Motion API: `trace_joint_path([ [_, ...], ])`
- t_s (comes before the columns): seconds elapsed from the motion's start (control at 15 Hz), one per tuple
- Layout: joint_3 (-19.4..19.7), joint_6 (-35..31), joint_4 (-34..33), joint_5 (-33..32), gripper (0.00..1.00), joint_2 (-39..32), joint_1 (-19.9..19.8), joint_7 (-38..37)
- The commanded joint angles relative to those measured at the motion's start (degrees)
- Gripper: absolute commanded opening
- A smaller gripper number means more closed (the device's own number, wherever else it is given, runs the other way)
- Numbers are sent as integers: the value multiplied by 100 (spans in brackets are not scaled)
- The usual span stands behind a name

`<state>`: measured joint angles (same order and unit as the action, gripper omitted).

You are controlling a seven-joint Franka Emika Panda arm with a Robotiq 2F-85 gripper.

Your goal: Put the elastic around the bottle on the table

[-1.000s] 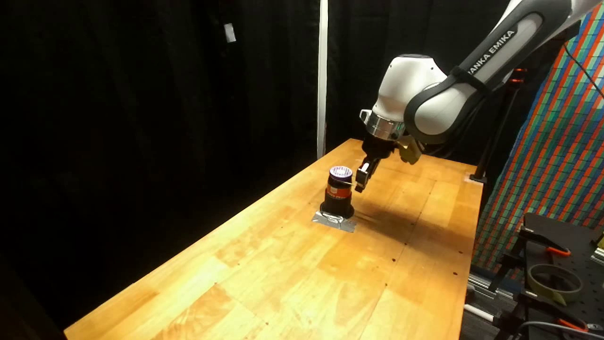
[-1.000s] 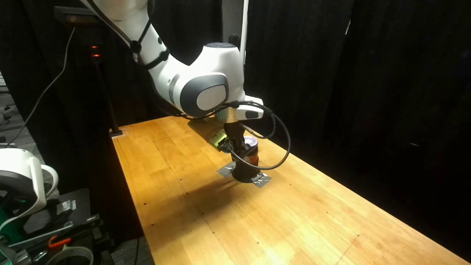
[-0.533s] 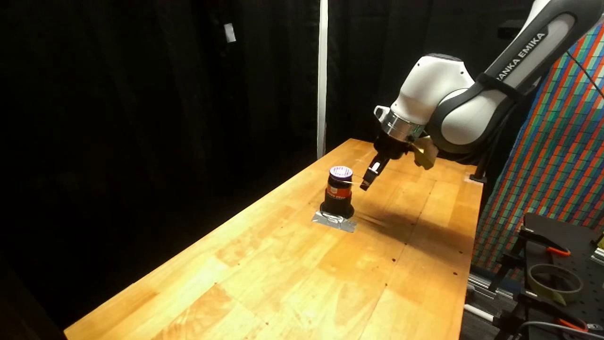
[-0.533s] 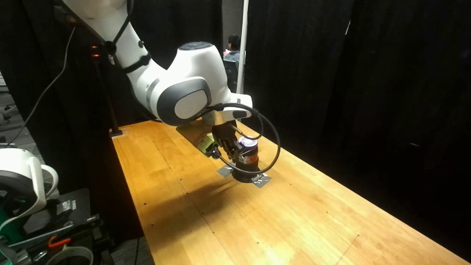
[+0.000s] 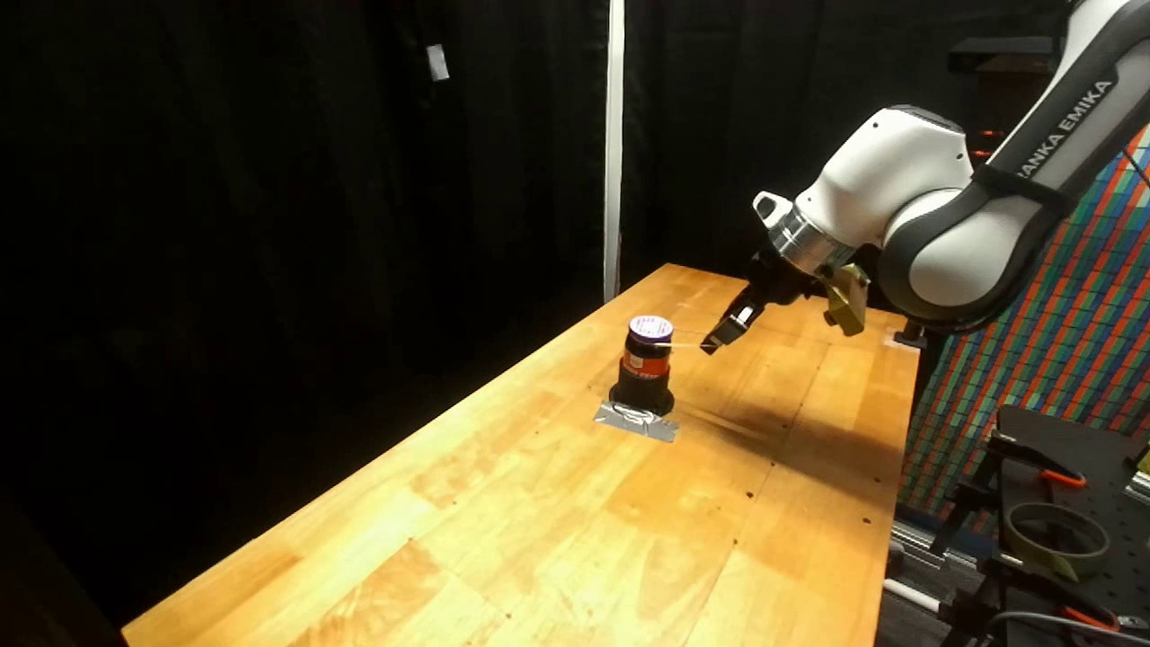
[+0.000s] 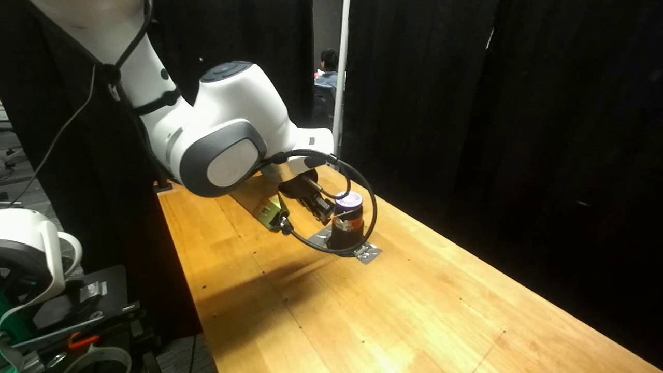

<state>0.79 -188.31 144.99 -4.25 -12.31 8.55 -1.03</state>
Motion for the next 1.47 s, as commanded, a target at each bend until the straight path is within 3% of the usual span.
trace_joint_path([
  [0.0, 452, -879, 631, 107, 21, 246, 428, 125],
  [0.33, 606, -2326, 1024, 502, 20, 22, 756, 384],
  [0.53, 154, -2860, 1116, 623, 20, -127, 443, 498],
  [0.87, -101, -3495, 1122, 670, 20, -405, 268, 530],
  [1.4, -136, -4236, 1029, 838, 19, -833, 208, 633],
])
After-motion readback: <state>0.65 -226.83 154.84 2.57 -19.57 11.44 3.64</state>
